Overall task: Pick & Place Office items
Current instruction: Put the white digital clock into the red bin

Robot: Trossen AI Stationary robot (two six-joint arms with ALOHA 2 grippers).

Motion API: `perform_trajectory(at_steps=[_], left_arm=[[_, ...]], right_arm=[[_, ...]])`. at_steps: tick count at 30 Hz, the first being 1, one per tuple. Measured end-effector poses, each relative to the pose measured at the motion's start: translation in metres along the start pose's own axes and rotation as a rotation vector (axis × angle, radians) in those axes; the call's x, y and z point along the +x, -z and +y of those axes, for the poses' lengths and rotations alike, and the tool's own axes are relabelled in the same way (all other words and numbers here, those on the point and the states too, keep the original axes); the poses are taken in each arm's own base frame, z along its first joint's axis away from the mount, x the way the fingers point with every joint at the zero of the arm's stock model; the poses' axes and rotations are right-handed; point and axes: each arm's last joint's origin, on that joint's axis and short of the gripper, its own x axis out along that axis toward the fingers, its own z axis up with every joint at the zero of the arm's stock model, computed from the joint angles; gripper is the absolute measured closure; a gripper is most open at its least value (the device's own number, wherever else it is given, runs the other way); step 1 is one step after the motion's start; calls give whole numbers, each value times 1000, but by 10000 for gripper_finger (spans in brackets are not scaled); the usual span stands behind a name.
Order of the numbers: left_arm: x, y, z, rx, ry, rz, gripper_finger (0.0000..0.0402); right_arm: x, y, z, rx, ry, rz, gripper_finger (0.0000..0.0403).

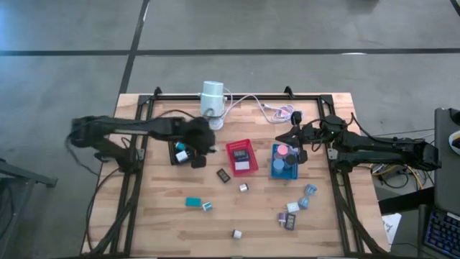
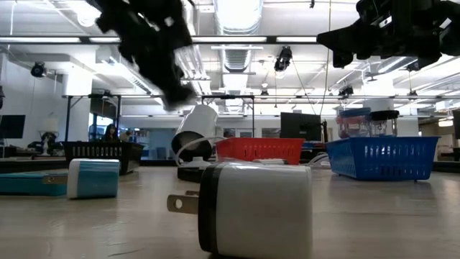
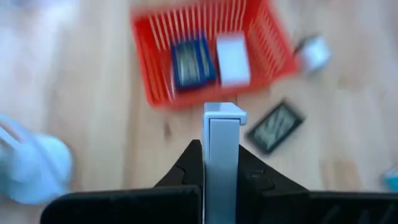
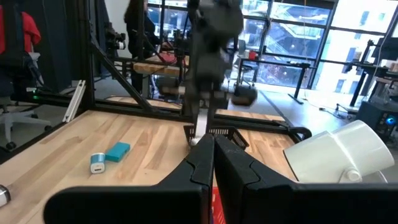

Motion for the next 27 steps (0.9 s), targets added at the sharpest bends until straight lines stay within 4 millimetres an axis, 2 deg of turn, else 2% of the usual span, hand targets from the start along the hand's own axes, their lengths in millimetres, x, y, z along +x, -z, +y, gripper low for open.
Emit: perform_trajectory(at_steps=[4,8,13,18,23,27], left_arm=[[-45,10,-8,24,-36,-236,368],[-82,32,-16,44,-69,-444,368],[-111,65,-25,45,-110,-657,370],[-115,101,-30,38,-162,-798,369],[-101,129,-32,31,-189,-915,370],[-89,145,-33,31,-190,-942,370]], right_arm=[[0,0,0,-1,0,-2,394],[0,0,0,0,0,-2,394],[0,-2,0,-6,1,-17,394],[0,-3,0,-8,2,-26,394],[0,-3,0,-8,1,-26,394],[0,-3,0,-5,1,-25,394]])
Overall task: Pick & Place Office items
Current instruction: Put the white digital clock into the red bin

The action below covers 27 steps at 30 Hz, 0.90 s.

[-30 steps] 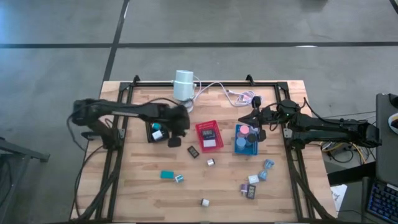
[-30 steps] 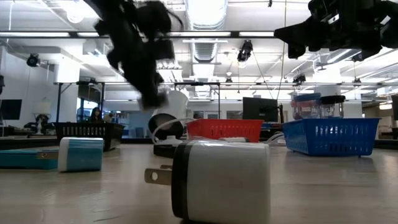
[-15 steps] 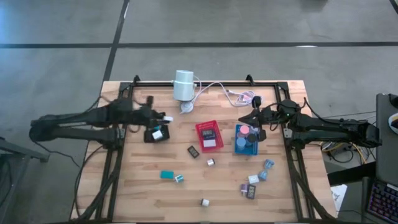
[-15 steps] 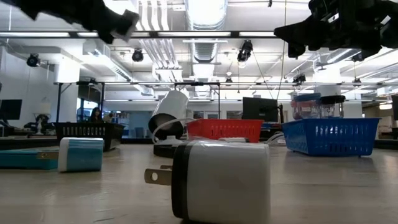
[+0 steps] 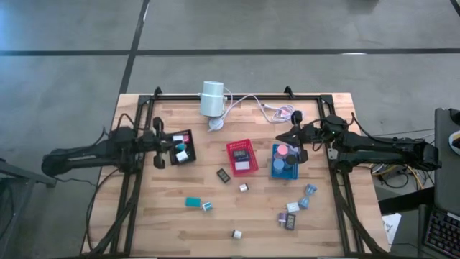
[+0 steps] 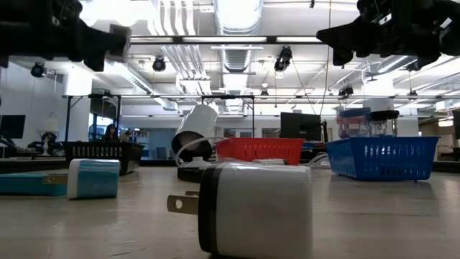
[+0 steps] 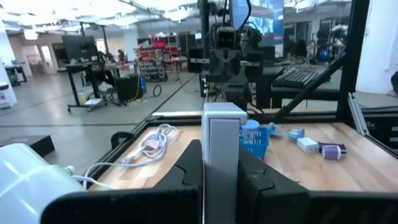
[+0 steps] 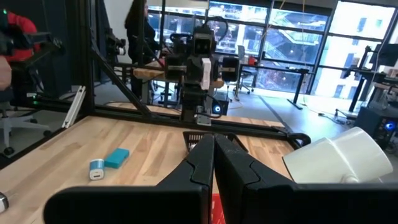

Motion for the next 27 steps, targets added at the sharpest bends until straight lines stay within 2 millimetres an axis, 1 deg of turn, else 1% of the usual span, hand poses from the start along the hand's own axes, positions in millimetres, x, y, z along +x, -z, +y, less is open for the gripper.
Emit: perform_trajectory(at_steps=[5,12,24,27], left_arm=[[-5,17,-2,-2,6,-26,370],[-10,28,-4,4,30,-62,370],[-12,27,-5,3,40,-89,370],[-11,25,-2,-37,-28,-91,370]], right_arm=[[0,0,0,13,0,1,394],[0,0,0,13,0,2,394],[0,0,0,14,0,2,394],[0,0,0,18,0,2,394]])
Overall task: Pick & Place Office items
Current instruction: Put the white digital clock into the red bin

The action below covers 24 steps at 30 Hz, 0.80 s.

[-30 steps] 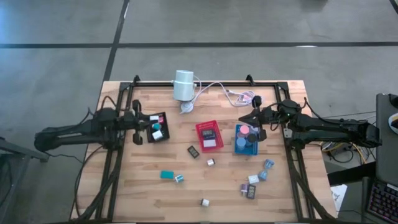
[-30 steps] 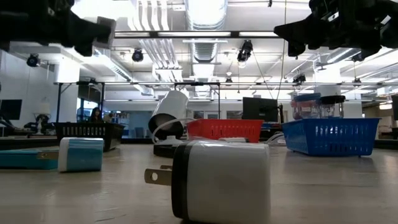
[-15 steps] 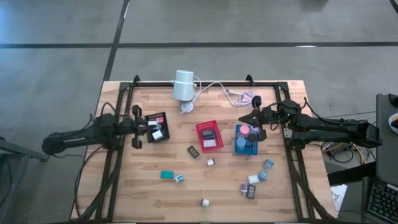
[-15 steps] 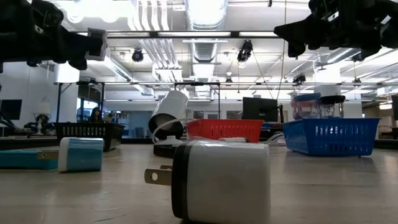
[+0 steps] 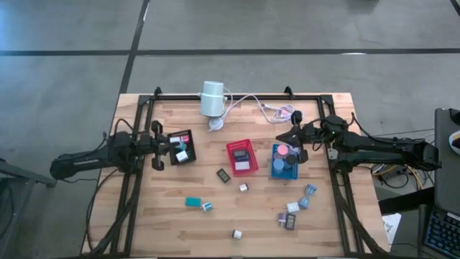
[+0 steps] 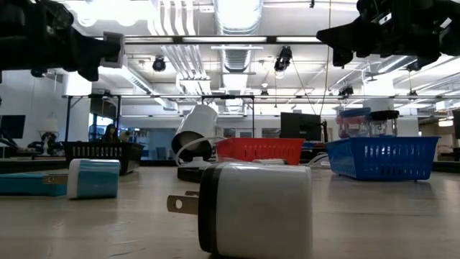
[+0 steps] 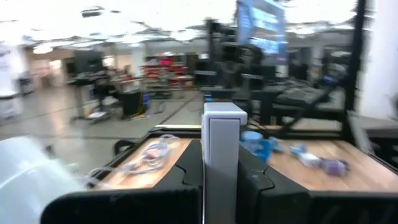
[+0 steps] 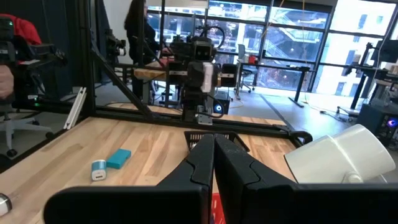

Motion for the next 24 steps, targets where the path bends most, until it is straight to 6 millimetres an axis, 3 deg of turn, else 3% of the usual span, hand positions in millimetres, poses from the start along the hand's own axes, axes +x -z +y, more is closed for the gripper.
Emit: perform_trajectory(at_steps=[7,12,17,24], left_arm=[[6,-29,3,-19,-39,-10,370],[27,-57,6,-25,-80,40,370],[72,-83,10,-6,-84,143,370],[164,-95,14,75,-68,374,370]], right_arm=[[0,0,0,1,2,-2,394],[0,-1,0,1,2,-5,394],[0,-2,0,-1,3,-18,394],[0,-2,0,-1,3,-18,394]])
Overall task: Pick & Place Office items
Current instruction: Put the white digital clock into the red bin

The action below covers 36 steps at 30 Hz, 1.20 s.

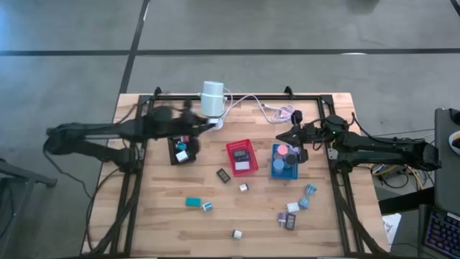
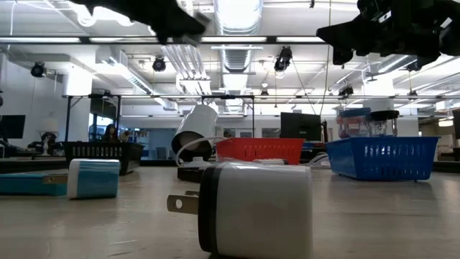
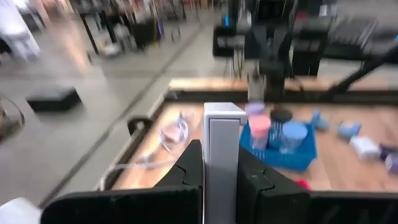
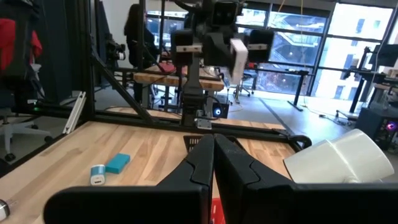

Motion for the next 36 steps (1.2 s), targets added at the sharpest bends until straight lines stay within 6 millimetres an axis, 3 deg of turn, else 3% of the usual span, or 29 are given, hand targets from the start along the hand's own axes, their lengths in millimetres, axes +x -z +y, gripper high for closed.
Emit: perform_trajectory(at_steps=[8,16,26,36], left_arm=[[84,-12,-8,17,87,279,370],[139,4,-28,11,198,516,370],[179,47,-51,-38,311,640,370],[197,83,-68,-43,328,733,370]], right_arm=[[0,0,0,2,-1,4,394],[0,1,0,10,-1,6,394],[0,2,0,21,-3,20,394],[0,2,0,7,-2,21,394]])
